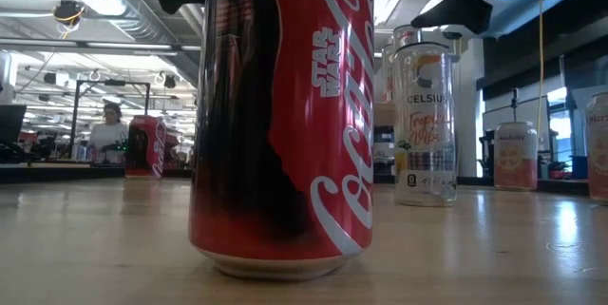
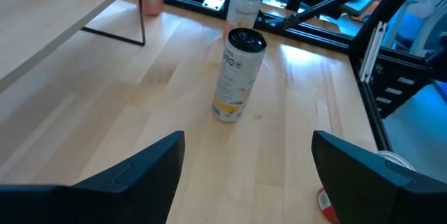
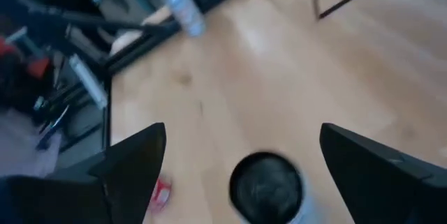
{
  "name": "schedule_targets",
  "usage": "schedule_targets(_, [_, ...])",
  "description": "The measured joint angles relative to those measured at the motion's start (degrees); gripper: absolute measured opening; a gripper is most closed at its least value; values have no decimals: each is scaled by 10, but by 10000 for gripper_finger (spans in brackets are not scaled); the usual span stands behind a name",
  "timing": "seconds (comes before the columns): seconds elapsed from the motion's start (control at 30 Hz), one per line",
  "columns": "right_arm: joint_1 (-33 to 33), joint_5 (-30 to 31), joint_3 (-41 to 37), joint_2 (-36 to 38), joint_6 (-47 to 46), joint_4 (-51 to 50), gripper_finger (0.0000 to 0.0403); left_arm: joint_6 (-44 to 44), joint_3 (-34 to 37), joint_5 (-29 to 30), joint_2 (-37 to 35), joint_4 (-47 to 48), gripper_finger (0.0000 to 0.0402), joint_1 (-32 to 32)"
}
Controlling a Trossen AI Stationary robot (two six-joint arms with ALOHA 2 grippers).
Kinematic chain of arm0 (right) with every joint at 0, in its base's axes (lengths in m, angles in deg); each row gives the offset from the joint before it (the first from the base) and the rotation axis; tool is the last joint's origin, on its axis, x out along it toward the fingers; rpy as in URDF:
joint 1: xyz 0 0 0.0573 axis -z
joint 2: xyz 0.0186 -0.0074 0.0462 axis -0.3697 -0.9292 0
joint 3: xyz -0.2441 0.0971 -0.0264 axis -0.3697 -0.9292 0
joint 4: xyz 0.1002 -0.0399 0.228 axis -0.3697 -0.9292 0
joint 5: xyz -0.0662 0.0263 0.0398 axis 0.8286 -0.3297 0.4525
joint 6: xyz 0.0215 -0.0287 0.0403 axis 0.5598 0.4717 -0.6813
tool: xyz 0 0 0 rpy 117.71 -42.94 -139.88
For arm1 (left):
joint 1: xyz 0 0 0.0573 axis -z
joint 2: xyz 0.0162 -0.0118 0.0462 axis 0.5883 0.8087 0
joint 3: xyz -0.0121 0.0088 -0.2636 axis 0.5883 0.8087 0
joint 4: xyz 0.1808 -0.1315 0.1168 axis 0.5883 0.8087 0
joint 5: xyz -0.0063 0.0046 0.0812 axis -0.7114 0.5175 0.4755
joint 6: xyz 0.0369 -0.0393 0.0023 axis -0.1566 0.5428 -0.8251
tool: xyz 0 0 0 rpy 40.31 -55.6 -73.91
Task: Place canned beverage on shelf
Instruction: Put the bottom white-yellow soda can on the shelf
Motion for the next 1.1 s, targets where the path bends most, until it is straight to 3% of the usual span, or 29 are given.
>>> schedule_targets(0.37, [0,-12,-1,-69,59,-38,365,6,0,1,0,-8,302,-3])
schedule_targets(0.63, [0,-11,25,-22,65,-48,365,21,0,4,18,-90,302,-5])
schedule_targets(0.9, [0,-12,31,80,70,-135,365,-25,-9,-30,148,-255,302,-37])
schedule_targets(1.1, [0,-22,31,144,77,-150,365,-52,-84,-31,273,-270,302,-68])
